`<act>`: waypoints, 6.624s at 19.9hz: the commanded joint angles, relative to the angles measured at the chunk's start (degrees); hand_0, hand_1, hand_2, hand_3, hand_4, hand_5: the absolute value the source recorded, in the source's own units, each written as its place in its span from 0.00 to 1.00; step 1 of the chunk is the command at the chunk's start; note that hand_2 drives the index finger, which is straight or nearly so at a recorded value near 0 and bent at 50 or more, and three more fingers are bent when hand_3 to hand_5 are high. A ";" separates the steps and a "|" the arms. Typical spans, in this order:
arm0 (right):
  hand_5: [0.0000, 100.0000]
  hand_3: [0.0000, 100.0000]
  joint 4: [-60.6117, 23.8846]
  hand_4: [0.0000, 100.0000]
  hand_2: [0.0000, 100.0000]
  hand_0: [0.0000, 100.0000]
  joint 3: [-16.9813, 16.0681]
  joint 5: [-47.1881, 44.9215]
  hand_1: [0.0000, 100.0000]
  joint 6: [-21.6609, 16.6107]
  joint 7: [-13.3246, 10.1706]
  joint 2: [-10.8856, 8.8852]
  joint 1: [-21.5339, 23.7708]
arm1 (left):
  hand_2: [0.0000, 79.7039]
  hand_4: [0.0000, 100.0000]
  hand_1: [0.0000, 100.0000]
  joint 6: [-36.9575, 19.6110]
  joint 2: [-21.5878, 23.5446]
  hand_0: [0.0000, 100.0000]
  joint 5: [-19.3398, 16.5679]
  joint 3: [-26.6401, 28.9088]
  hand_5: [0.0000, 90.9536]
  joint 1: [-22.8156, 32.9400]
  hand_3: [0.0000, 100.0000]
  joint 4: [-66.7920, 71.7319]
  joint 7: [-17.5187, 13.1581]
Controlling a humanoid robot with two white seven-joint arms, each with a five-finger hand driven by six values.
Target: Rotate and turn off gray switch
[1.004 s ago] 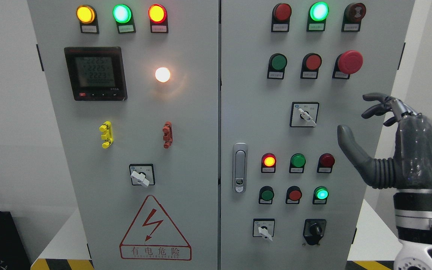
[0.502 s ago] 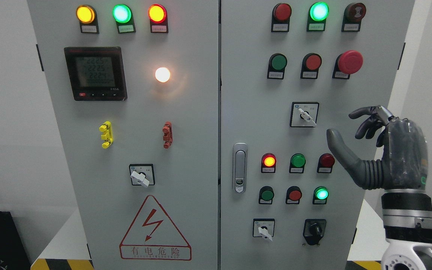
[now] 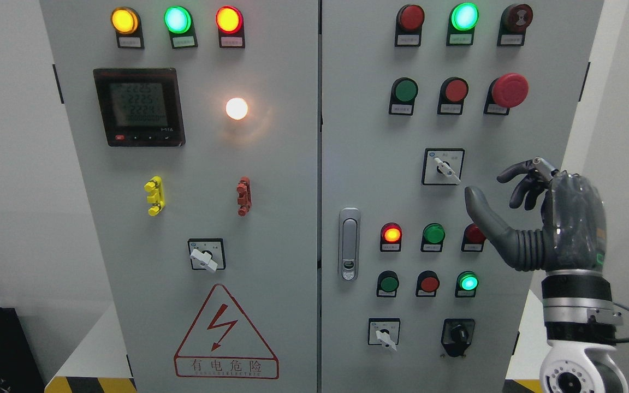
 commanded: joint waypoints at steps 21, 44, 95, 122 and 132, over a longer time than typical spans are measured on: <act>1.00 0.86 6.57 0.93 0.55 0.04 4.23 2.59 0.42 2.14 -0.10 0.45 -4.17 | 0.00 0.00 0.39 0.02 0.07 0.12 1.14 0.44 0.00 -0.53 0.00 -1.41 -0.04; 1.00 0.88 7.98 0.93 0.58 0.09 5.11 3.12 0.42 3.02 -0.10 0.45 -5.48 | 0.00 0.00 0.39 0.02 -0.02 0.12 1.14 0.44 0.00 -0.53 0.00 -1.41 -0.04; 1.00 0.94 10.00 0.95 0.67 0.16 6.60 4.26 0.39 6.19 -0.10 0.54 -7.77 | 0.00 0.00 0.39 0.02 -0.02 0.12 1.14 0.44 0.00 -0.53 0.00 -1.41 -0.04; 1.00 0.95 9.91 0.95 0.69 0.30 7.57 4.26 0.39 6.27 -0.19 0.54 -8.30 | 0.00 0.00 0.39 0.02 -0.02 0.12 1.14 0.44 0.00 -0.53 0.00 -1.41 -0.04; 1.00 0.97 9.91 0.96 0.71 0.37 7.83 4.26 0.40 6.27 -0.45 0.54 -8.30 | 0.00 0.00 0.39 0.02 0.07 0.12 1.14 0.44 0.00 -0.53 0.00 -1.41 -0.04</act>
